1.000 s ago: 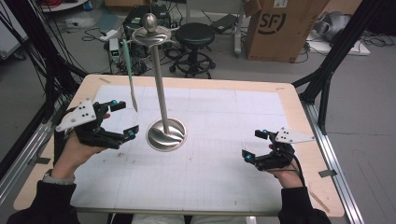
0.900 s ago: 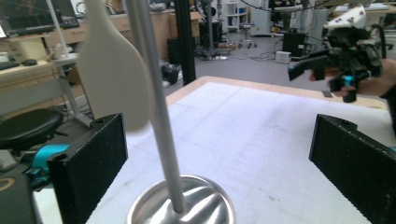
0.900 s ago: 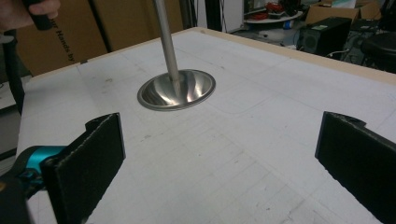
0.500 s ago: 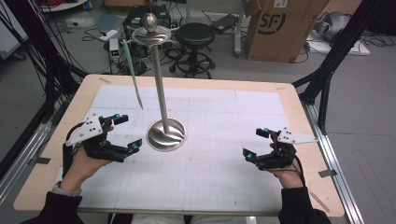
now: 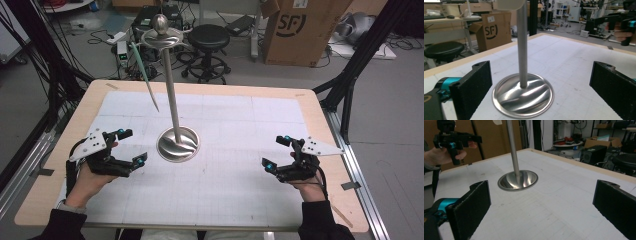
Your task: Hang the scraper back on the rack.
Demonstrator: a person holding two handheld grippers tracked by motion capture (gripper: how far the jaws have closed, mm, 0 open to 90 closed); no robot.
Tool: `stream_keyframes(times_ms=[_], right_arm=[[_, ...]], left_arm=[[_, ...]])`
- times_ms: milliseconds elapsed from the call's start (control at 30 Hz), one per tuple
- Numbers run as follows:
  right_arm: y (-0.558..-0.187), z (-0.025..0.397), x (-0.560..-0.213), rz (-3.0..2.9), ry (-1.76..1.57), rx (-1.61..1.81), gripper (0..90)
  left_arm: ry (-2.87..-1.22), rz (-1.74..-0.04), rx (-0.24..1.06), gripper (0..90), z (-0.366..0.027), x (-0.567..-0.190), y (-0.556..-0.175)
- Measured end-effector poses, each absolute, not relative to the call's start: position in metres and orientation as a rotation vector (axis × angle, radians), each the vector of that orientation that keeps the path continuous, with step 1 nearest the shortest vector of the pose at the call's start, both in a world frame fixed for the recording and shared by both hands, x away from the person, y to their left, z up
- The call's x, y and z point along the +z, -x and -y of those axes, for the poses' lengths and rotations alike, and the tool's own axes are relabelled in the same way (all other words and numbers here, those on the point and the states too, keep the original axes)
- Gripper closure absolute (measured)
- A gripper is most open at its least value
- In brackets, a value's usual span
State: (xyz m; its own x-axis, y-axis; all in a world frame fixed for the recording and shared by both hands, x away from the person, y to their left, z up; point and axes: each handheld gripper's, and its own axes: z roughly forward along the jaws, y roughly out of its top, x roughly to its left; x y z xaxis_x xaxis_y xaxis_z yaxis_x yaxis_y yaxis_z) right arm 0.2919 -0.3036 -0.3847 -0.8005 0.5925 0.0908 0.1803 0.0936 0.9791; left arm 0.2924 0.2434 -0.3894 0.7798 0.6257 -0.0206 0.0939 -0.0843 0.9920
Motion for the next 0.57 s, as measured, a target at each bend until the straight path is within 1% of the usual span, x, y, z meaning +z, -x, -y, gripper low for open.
stream_keyframes(times_ms=[267, 567], right_arm=[[-0.289, 0.308, -0.383, -1.994, -0.758, 1.779, 0.2], [-0.291, 0.308, -0.386, -2.005, -0.767, 1.767, 0.2]], left_arm=[[-1.618, -0.615, 0.515, 4.8, -0.254, -0.395, -0.292], [-1.624, -0.633, 0.506, 4.8, -0.257, -0.397, -0.293]])
